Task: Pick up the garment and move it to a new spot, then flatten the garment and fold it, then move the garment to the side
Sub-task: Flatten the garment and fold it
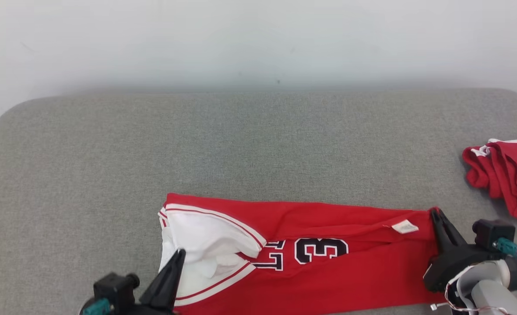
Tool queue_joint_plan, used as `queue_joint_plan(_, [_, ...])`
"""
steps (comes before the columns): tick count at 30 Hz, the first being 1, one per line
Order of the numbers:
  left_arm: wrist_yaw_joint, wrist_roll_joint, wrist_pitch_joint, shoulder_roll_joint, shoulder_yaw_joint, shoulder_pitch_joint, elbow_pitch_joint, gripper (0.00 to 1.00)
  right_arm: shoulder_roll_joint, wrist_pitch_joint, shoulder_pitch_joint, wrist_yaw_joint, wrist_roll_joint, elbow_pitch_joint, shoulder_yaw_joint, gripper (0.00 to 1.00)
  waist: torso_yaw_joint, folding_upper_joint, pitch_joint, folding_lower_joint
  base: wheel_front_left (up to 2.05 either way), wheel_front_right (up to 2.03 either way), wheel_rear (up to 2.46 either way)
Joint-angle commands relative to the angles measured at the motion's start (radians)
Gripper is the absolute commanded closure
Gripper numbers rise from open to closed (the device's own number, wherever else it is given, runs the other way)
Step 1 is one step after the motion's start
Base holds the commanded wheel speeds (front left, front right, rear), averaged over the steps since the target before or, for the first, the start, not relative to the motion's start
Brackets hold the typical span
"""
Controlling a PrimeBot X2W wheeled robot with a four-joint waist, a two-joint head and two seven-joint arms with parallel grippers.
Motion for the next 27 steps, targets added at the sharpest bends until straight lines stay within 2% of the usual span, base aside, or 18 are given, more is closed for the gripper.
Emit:
queue_joint_plan(1, [-0.001, 0.004, -0.003, -0.003, 0.008, 0.012, -0.003, 1.0, 0.007, 0.001, 0.013, -0.003, -0.006, -0.005, -0.004, 1.0, 0.0, 0.0001, -0.004, 0.0001, 0.0, 0.0, 0.0])
queue_joint_plan(13, [0.0, 0.02, -0.003, -0.035, 0.03, 0.096, 0.048, 1.0, 0.037, 0.001, 0.115, -0.003, -0.039, -0.033, -0.076, 1.0, -0.005, 0.0001, -0.022, 0.0001, 0.0, 0.0, 0.0])
queue_joint_plan(14, [0.0, 0.024, -0.003, -0.041, 0.039, 0.096, 0.056, 0.89, 0.041, 0.001, 0.122, -0.003, -0.039, -0.03, -0.08, 1.0, -0.006, 0.0001, -0.022, 0.0001, 0.0, 0.0, 0.0])
queue_joint_plan(15, [0.0, 0.031, -0.003, -0.045, 0.05, 0.098, 0.06, 0.69, 0.046, 0.001, 0.126, -0.003, -0.036, -0.027, -0.087, 0.96, -0.007, 0.0001, -0.021, 0.0001, 0.0, 0.0, 0.0])
queue_joint_plan(16, [0.0, 0.043, -0.003, -0.051, 0.064, 0.102, 0.064, 0.3, 0.05, 0.001, 0.13, -0.003, -0.031, -0.024, -0.097, 0.71, -0.007, 0.0001, -0.021, 0.0001, 0.0, 0.0, 0.0])
queue_joint_plan(17, [0.0, 0.056, -0.003, -0.061, 0.075, 0.11, 0.07, 0.0, 0.055, 0.001, 0.133, -0.003, -0.022, -0.021, -0.108, 0.19, -0.008, 0.0001, -0.02, 0.0001, 0.0, 0.0, 0.0])
queue_joint_plan(18, [0.0, 0.077, -0.003, -0.069, 0.095, 0.114, 0.071, 0.0, 0.059, 0.0, 0.135, -0.003, -0.016, -0.027, -0.123, 0.0, -0.008, 0.0001, -0.019, 0.0001, 0.0, 0.0, 0.0])
queue_joint_plan(23, [0.019, 0.217, -0.003, -0.126, 0.236, 0.148, 0.026, 0.0, 0.071, 0.001, 0.158, -0.003, 0.002, -0.124, -0.183, 0.0, -0.005, 0.0001, -0.013, 0.0001, 0.0, 0.0, 0.0])
queue_joint_plan(27, [0.014, 0.302, -0.003, -0.175, 0.313, 0.185, 0.001, 0.0, 0.079, 0.001, 0.191, -0.003, 0.013, -0.218, -0.213, 0.0, -0.003, 0.0001, -0.01, 0.0001, 0.0, 0.0, 0.0])
